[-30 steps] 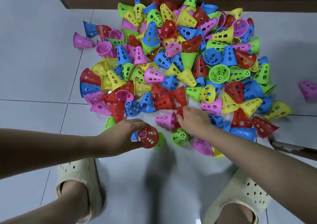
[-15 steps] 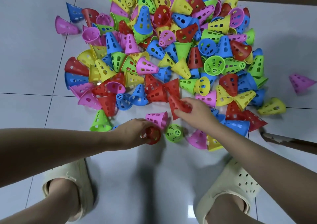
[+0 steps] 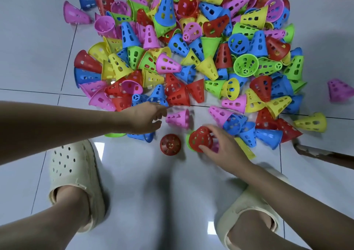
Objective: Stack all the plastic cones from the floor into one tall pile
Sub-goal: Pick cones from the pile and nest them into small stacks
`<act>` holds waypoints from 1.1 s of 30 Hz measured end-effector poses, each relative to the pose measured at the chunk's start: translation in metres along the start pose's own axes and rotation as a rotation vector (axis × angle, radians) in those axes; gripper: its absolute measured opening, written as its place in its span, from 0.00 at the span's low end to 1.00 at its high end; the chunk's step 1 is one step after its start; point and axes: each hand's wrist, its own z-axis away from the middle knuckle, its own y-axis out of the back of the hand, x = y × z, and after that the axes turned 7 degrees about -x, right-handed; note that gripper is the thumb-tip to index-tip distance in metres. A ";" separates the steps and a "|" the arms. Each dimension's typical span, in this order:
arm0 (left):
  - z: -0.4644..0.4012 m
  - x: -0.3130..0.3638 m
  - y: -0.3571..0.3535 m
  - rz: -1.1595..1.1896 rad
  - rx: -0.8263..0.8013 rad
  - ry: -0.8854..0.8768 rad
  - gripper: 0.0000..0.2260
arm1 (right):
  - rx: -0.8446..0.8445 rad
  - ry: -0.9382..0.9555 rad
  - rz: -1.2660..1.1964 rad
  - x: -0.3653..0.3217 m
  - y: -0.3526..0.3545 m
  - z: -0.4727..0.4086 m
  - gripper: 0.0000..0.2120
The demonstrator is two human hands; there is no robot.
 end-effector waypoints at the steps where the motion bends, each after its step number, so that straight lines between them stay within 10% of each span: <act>1: -0.004 0.000 0.000 0.006 0.014 0.032 0.17 | -0.009 0.020 0.049 0.001 -0.002 -0.002 0.27; 8: -0.031 0.021 -0.015 -0.079 -0.041 0.006 0.37 | -0.092 0.054 0.386 0.007 -0.015 -0.015 0.19; 22: -0.078 0.051 -0.017 0.001 0.006 0.077 0.32 | -0.102 0.062 0.343 0.020 -0.003 -0.021 0.29; 28: -0.032 0.041 0.022 -0.006 -0.043 0.039 0.39 | 0.225 0.249 0.393 0.014 0.020 -0.025 0.15; 33: 0.026 0.041 0.033 -0.325 -0.005 -0.064 0.34 | 0.292 0.040 0.622 0.021 0.041 -0.056 0.19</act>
